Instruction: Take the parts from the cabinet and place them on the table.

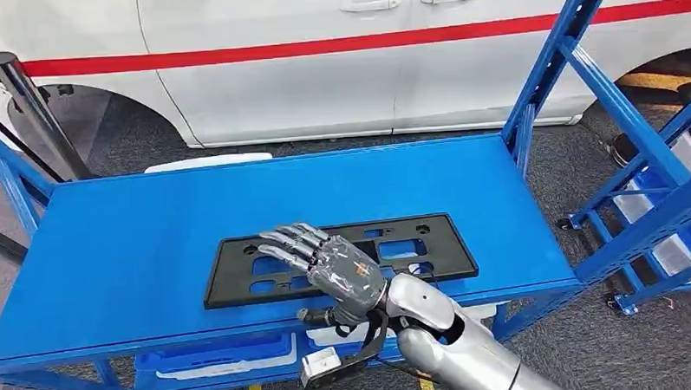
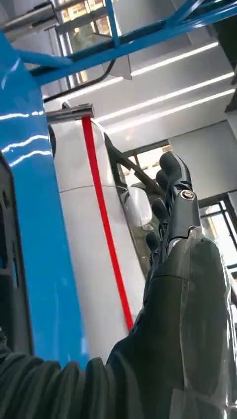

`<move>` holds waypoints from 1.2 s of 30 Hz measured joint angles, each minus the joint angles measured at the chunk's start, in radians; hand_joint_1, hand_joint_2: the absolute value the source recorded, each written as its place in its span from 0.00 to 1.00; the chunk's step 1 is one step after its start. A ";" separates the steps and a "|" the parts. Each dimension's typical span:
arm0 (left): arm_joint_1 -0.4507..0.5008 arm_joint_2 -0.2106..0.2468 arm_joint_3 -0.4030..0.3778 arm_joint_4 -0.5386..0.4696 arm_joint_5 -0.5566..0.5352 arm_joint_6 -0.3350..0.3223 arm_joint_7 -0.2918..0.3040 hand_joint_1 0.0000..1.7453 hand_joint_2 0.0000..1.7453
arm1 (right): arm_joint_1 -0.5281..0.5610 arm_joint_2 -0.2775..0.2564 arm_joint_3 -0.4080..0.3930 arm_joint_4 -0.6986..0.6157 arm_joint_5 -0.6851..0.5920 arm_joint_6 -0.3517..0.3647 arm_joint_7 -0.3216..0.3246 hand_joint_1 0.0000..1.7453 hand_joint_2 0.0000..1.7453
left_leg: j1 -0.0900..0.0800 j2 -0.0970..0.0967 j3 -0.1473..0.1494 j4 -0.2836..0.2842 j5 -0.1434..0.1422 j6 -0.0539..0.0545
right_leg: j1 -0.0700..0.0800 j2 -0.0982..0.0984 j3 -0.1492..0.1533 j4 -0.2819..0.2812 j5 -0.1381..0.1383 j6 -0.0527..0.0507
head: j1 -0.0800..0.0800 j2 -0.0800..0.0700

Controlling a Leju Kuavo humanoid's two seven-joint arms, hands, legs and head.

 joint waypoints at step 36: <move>0.018 0.011 0.002 0.000 0.010 0.018 -0.006 0.00 0.00 | -0.079 -0.060 0.027 0.086 -0.023 0.164 0.039 0.00 1.00 | 0.000 0.000 0.000 0.000 0.000 0.000 | 0.000 0.000 0.000 0.000 0.000 0.000 | 0.000 0.000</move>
